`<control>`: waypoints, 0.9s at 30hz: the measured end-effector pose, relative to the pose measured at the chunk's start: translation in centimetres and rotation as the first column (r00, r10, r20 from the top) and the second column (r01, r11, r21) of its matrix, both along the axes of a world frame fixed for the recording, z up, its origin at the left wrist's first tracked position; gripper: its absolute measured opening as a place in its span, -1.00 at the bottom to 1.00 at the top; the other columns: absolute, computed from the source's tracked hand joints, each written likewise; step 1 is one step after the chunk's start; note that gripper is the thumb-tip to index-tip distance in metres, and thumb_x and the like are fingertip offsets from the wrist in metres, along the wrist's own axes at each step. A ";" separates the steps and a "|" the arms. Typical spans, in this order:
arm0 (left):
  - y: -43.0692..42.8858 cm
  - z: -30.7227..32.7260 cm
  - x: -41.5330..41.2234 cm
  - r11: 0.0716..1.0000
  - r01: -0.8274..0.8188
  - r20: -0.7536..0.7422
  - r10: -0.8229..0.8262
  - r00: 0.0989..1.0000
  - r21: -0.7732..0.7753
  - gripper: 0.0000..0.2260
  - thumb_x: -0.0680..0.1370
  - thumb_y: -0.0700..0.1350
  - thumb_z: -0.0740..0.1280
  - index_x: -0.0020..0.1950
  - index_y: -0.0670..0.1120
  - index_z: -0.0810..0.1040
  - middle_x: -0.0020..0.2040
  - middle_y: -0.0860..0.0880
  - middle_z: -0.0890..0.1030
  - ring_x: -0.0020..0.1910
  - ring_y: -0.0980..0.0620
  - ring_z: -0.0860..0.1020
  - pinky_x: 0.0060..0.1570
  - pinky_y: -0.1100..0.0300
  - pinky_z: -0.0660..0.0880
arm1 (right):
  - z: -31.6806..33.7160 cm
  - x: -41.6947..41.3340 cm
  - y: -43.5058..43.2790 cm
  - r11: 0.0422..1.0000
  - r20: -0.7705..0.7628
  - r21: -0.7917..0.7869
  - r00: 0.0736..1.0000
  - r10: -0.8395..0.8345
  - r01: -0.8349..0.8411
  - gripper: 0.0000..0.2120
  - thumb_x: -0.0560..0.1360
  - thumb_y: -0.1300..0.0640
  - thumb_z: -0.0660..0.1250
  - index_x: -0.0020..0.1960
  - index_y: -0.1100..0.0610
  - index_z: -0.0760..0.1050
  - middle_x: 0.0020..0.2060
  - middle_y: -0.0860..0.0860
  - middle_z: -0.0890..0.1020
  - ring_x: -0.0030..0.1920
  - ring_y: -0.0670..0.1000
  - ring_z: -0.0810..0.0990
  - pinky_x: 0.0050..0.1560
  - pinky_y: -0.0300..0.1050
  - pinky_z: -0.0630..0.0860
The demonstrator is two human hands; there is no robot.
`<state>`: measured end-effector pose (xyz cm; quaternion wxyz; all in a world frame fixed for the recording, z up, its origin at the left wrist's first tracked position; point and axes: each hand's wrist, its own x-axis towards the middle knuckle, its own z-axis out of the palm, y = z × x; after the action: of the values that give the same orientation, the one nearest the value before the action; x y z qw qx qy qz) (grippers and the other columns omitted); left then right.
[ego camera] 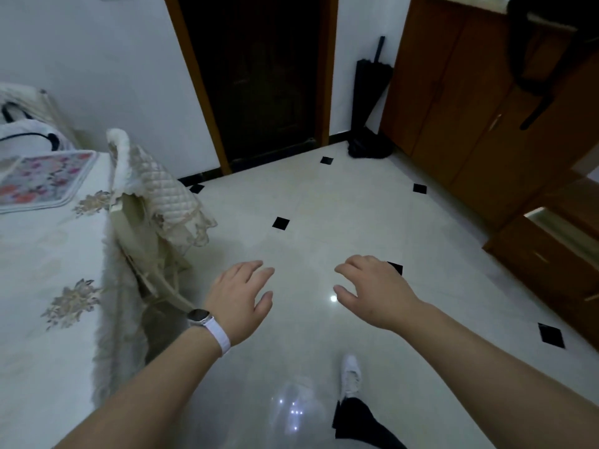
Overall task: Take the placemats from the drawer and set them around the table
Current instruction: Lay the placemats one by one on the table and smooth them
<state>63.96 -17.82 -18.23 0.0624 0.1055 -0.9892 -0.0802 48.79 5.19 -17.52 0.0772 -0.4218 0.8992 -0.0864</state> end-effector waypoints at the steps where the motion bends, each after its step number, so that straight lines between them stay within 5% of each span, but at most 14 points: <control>1: -0.4 0.0 -1.7 1.000 -0.018 0.020 0.018 1.000 -0.005 -0.61 0.46 0.06 0.20 0.19 -0.07 0.60 0.16 -0.11 0.62 0.07 -0.17 0.59 -0.04 0.00 0.51 | -0.3 -2.0 -0.7 1.000 0.008 -0.007 1.000 0.018 -0.018 -0.57 0.57 -0.17 0.15 0.35 -0.02 0.45 0.23 -0.06 0.52 0.22 0.03 0.45 0.19 -0.05 0.35; 11: -4.1 3.0 -17.6 0.986 -0.158 0.013 0.159 0.987 -0.048 -0.58 0.47 0.07 0.19 0.22 -0.07 0.58 0.27 -0.18 0.55 0.09 -0.21 0.57 -0.02 -0.06 0.51 | 1.5 -21.6 -6.4 0.986 0.000 -0.019 0.987 0.163 -0.163 -0.55 0.58 -0.18 0.13 0.36 0.00 0.44 0.23 -0.03 0.51 0.22 0.05 0.45 0.20 -0.02 0.35; 27: -23.3 -1.9 -27.5 0.937 -0.345 0.048 0.343 0.938 0.047 -0.56 0.47 0.10 0.16 0.21 -0.09 0.58 0.25 -0.17 0.56 0.14 -0.23 0.56 0.02 -0.13 0.52 | 1.0 -34.0 -30.8 0.922 -0.052 0.020 0.920 0.387 -0.387 -0.56 0.57 -0.17 0.10 0.34 0.01 0.46 0.19 -0.04 0.53 0.17 0.02 0.47 0.17 -0.03 0.40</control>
<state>36.42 -41.10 -20.11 0.0533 0.2802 -0.9539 -0.0930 14.80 -25.62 -16.56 0.0699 -0.5930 0.8004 -0.0534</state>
